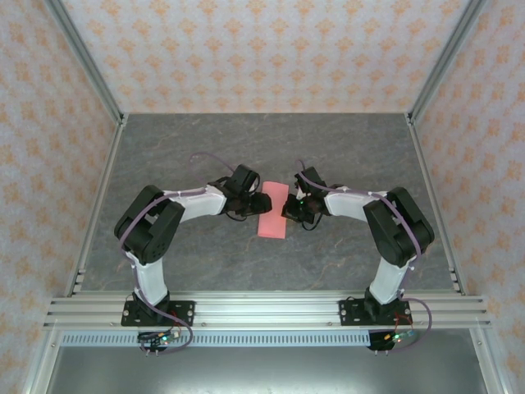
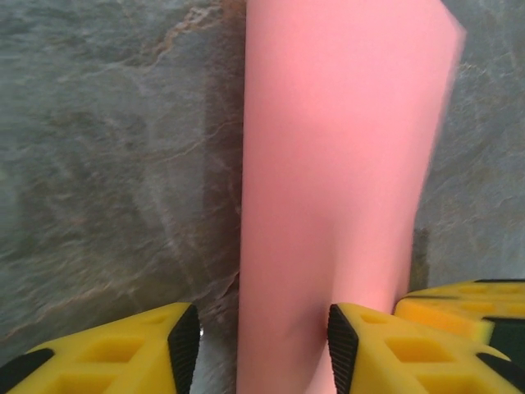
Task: Fold a paper plane with a square sheet of paper (fold left side to right side)
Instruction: Hold the square sheet of paper at the center of the table, then first fold the square sheet of paper in half at the center of the table.
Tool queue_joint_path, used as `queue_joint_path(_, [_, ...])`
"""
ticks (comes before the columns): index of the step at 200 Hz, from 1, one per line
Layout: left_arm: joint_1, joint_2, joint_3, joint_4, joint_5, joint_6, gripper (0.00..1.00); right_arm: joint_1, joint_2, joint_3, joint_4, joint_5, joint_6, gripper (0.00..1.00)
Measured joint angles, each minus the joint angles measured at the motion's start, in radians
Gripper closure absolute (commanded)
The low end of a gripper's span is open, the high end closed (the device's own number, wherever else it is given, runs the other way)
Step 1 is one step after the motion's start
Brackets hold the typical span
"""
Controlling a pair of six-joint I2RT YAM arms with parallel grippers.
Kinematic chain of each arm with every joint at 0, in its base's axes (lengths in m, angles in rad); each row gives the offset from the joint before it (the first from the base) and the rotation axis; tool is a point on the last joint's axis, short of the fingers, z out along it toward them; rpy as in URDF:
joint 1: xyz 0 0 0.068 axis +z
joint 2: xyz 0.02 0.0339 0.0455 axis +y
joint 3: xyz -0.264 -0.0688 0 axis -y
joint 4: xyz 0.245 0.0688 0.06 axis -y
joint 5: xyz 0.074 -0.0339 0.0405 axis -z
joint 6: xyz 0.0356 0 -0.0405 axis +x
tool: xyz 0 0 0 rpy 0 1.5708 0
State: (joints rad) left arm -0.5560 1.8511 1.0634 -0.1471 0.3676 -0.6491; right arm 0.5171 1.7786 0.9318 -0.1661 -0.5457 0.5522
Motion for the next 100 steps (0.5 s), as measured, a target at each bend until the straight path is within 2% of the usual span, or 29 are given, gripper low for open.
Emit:
queue_joint_path(28, [0.000, -0.063, 0.000, -0.072, -0.038, 0.016, 0.46, 0.000, 0.001, 0.000, 0.000, 0.000, -0.002, 0.92])
queue_joint_path(53, [0.002, -0.140, 0.000, -0.082, -0.035, 0.021, 0.60, 0.000, 0.003, 0.000, 0.000, 0.000, -0.003, 0.92])
queue_joint_path(71, [0.002, -0.168, 0.000, -0.057, 0.011, 0.025, 0.70, 0.000, 0.003, 0.001, 0.000, 0.000, -0.005, 0.92])
queue_joint_path(86, [0.000, -0.161, 0.000, -0.031, 0.062, 0.019, 0.74, 0.000, 0.003, 0.002, -0.002, 0.000, -0.007, 0.92])
queue_joint_path(100, [-0.001, -0.141, 0.000, -0.008, 0.104, 0.019, 0.75, 0.000, 0.003, 0.003, -0.003, 0.000, -0.007, 0.92])
